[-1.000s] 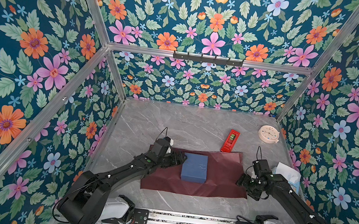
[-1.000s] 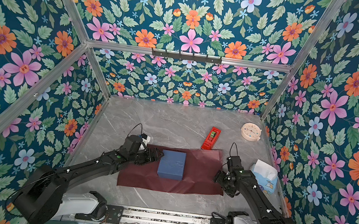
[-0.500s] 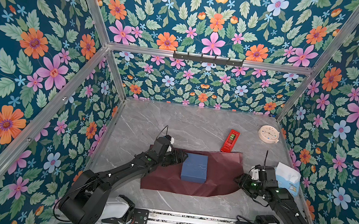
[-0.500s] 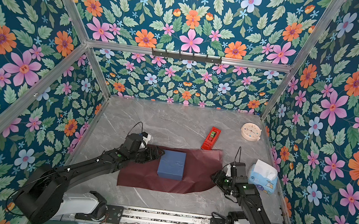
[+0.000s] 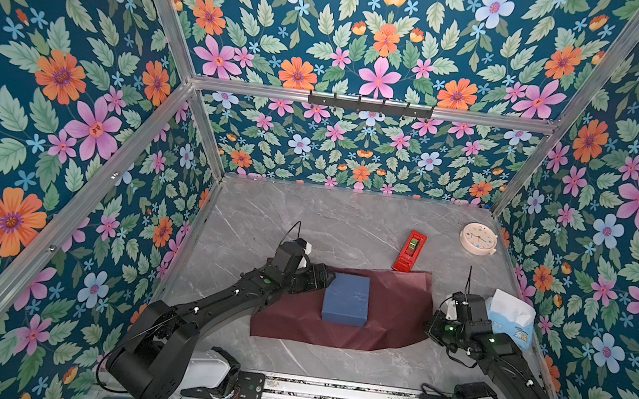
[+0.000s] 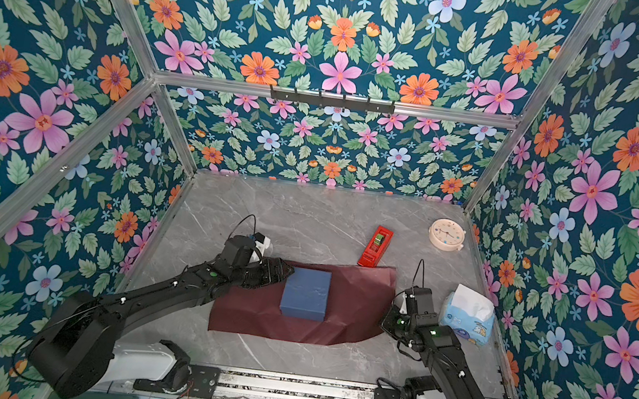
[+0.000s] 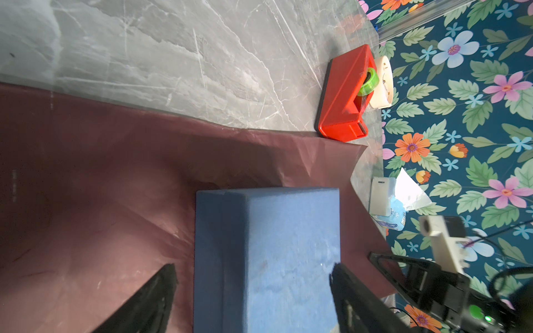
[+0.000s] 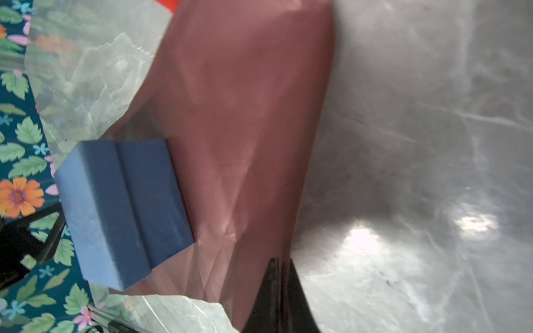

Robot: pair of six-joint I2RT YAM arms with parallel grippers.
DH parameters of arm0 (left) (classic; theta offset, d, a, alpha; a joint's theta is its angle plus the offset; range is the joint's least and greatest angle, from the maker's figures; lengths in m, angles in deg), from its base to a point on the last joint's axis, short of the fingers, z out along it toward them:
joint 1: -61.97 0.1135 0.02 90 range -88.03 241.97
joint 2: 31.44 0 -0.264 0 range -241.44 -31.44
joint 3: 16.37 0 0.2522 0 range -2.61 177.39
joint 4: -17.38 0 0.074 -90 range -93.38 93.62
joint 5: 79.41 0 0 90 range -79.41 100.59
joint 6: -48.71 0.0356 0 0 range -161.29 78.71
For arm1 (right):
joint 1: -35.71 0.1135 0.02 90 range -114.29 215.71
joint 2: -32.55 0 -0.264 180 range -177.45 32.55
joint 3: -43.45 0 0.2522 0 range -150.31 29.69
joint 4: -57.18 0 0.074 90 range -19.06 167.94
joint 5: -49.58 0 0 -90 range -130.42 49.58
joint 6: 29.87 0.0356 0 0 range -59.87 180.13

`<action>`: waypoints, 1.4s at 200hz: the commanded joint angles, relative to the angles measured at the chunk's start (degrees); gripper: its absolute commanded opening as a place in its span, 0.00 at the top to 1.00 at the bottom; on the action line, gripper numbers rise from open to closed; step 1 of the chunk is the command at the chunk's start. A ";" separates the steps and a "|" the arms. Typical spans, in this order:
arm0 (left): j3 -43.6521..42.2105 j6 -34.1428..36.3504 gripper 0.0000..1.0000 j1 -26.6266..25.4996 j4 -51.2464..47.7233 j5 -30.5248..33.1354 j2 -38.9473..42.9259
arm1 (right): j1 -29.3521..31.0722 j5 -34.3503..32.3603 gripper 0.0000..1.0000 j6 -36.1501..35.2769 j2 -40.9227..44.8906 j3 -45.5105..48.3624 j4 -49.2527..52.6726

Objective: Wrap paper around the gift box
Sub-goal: 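Grasp the paper edge beside the box with the right gripper and lift it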

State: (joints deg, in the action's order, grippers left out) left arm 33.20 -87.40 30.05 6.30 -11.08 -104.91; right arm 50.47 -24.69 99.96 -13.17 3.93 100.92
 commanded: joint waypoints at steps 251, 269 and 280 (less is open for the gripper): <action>8.89 7.84 0.14 -2.38 -14.70 3.57 -1.51 | 27.31 -19.60 0.92 3.21 -17.17 -19.42 7.65; 5.70 6.65 0.14 -2.36 -13.61 -0.51 -1.65 | 25.70 -18.16 0.93 3.14 -16.13 -18.21 7.14; 3.46 5.16 0.14 -2.36 -11.15 -3.55 -1.81 | 25.46 -17.88 0.93 3.07 -15.99 -17.78 6.80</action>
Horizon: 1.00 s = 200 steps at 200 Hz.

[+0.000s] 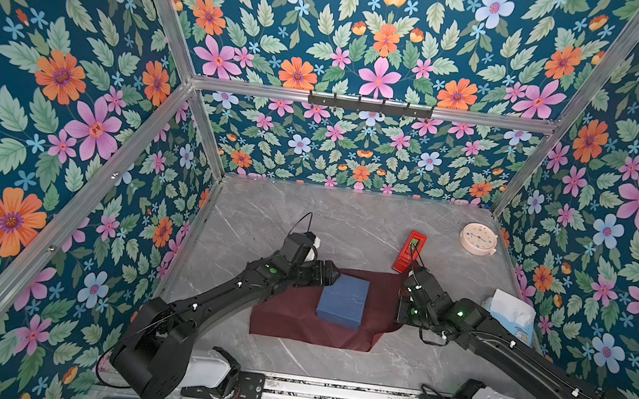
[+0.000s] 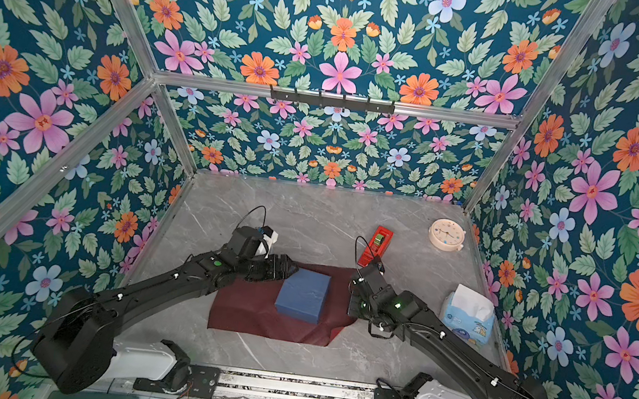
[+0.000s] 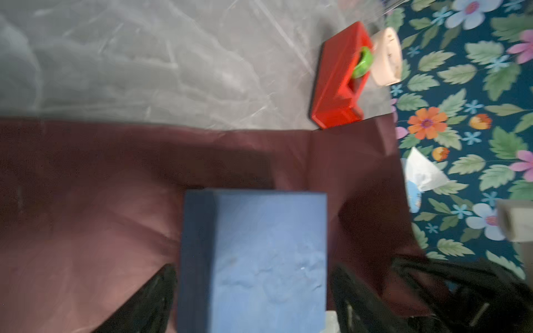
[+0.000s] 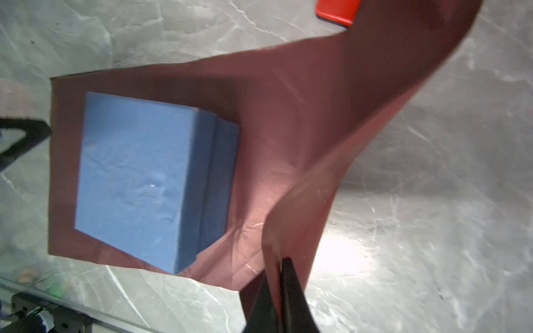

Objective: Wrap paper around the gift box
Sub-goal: 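Grasp the paper edge beside the box with the right gripper and lift it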

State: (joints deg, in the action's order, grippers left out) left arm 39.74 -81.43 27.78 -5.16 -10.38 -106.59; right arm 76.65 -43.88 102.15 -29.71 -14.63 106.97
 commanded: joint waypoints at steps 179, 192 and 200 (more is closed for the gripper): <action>-10.24 -8.61 0.14 -0.08 11.50 -13.50 0.48 | -0.79 1.14 0.96 0.64 0.19 2.05 0.32; -7.53 -4.45 0.14 -0.08 3.91 -6.70 1.50 | -0.79 1.07 0.96 -0.57 0.96 1.86 0.88; -5.63 -2.14 0.13 -0.08 -0.35 -1.83 2.46 | -0.88 1.49 0.96 -1.77 1.66 1.86 0.89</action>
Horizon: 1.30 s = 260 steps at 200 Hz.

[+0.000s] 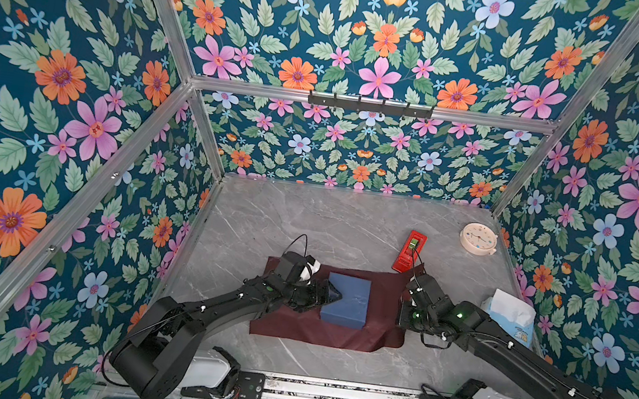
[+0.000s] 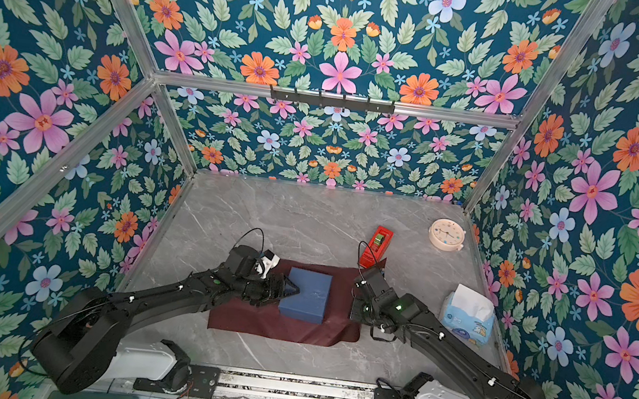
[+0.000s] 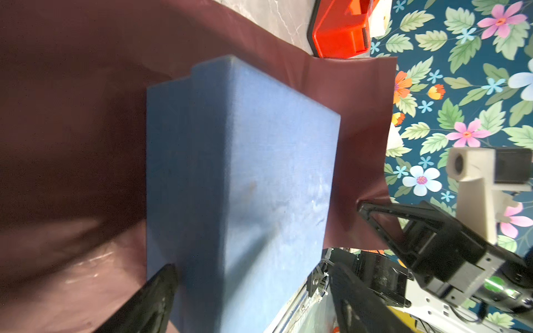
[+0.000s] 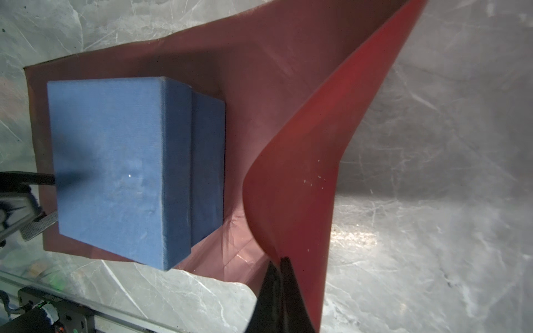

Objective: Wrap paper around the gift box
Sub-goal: 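Grasp the paper edge beside the box with the right gripper and lift it, then fold the lifted paper over the box top toward the left gripper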

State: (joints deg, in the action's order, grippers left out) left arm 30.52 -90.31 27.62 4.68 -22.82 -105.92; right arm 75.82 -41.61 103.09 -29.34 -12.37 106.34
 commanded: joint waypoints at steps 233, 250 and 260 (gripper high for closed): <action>25.20 -1.58 0.50 -11.93 6.24 1.65 -22.47 | 7.78 9.10 0.97 -5.56 -0.63 2.38 -16.88; 25.84 -0.17 0.58 -12.01 4.09 2.15 -22.64 | 7.92 9.10 0.97 -5.31 -1.54 2.38 -17.38; 26.02 0.68 0.63 -12.00 3.12 2.39 -22.64 | 7.97 9.10 0.96 -5.28 -1.91 2.34 -17.63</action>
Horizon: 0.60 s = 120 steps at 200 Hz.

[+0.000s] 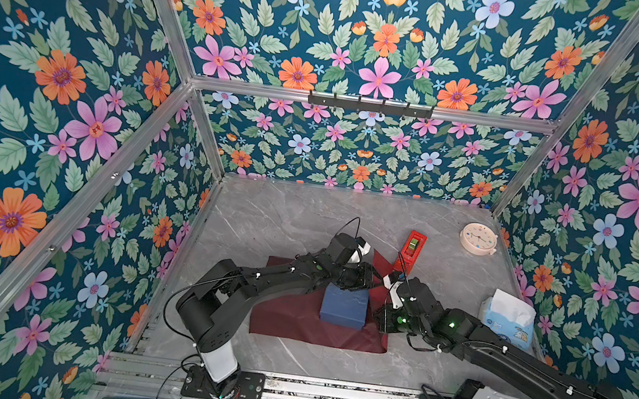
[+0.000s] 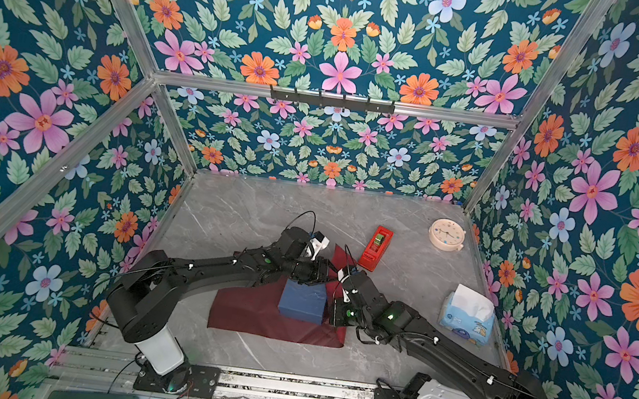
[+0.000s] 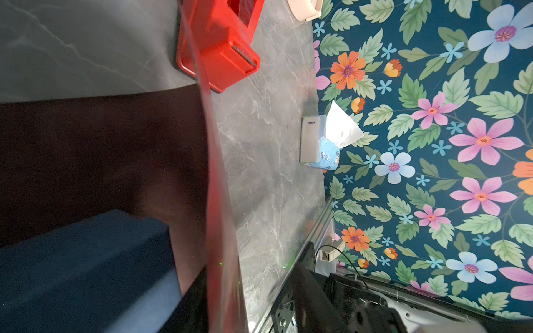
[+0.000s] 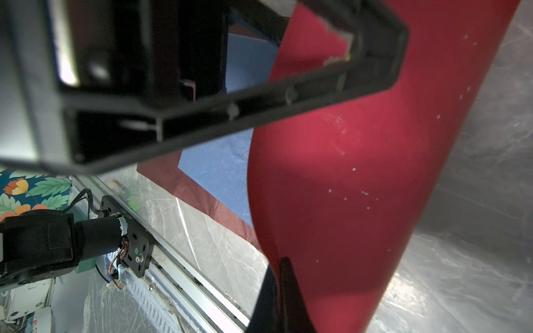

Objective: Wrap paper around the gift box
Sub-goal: 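Fold the lifted paper over the box top toward the left gripper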

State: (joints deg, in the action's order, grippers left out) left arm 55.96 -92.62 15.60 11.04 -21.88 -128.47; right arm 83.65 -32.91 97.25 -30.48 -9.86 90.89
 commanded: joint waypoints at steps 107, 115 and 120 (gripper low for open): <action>-0.91 8.26 1.00 2.98 -4.36 -1.47 2.82 | -0.35 5.58 0.26 -6.15 0.83 -5.94 6.57; -1.70 8.73 1.00 3.54 -3.78 -2.33 3.52 | -1.53 8.13 0.22 -6.98 1.67 -6.23 7.32; -2.14 9.00 1.00 3.85 -3.48 -2.77 3.89 | -2.31 9.56 0.21 -7.15 2.13 -6.39 7.53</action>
State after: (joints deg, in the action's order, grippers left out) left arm 55.28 -86.04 18.27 5.77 -22.10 -125.98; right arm 83.28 -29.02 94.06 -30.13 -15.22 93.66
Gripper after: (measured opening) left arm 0.049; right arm 0.755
